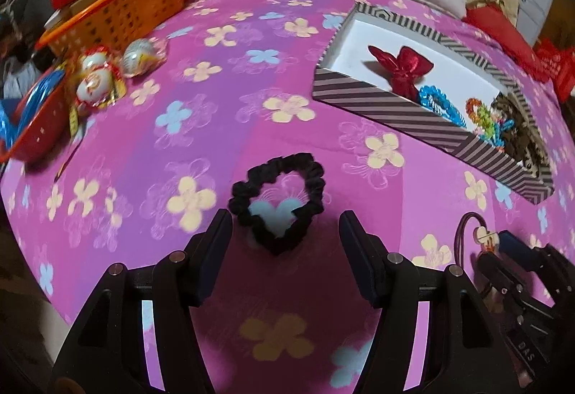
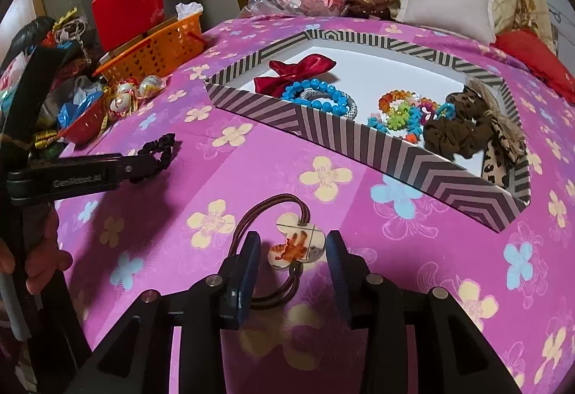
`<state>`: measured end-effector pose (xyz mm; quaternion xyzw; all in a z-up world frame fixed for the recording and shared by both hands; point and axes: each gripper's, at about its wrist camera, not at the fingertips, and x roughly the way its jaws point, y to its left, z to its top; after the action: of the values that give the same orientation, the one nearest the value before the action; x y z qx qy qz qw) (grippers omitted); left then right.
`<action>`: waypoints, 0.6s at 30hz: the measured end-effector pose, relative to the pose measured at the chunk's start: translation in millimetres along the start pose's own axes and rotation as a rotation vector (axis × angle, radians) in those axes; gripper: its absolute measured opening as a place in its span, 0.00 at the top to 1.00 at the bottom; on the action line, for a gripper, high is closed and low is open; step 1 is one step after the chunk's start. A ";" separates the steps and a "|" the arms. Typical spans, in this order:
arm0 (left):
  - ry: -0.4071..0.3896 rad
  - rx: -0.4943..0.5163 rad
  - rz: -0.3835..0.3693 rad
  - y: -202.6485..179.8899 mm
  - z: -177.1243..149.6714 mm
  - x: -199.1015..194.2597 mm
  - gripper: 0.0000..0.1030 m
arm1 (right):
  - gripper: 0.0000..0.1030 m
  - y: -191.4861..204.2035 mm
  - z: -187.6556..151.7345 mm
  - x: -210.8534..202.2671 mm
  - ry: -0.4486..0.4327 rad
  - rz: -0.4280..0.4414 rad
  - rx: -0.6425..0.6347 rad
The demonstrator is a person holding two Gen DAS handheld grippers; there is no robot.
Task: Organize jewelry
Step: 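Grasp the black scrunchie with the left tool while the right tool holds the brown cord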
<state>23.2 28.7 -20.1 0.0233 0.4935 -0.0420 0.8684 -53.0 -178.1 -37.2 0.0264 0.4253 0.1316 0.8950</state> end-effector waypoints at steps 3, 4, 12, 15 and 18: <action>0.005 0.028 0.004 -7.3 0.9 6.7 0.49 | 0.65 -1.0 0.0 0.1 -0.005 0.005 0.003; 0.015 0.034 0.000 -9.3 1.1 9.9 0.53 | 0.65 -1.5 0.2 0.2 -0.005 0.006 0.004; 0.005 0.022 0.002 -7.0 3.3 15.3 0.85 | 0.69 -0.1 -0.1 0.4 0.000 -0.016 -0.023; 0.024 -0.008 -0.063 3.2 3.4 14.4 0.93 | 0.69 1.0 -1.4 -0.7 -0.002 -0.019 -0.023; 0.072 -0.075 -0.169 17.3 1.5 13.5 0.95 | 0.69 3.6 -4.2 -3.0 0.000 -0.020 -0.032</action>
<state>33.0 45.1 -31.0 -0.0494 0.5260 -0.0958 0.8437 -58.7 -175.6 -37.1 0.0079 0.4232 0.1297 0.8967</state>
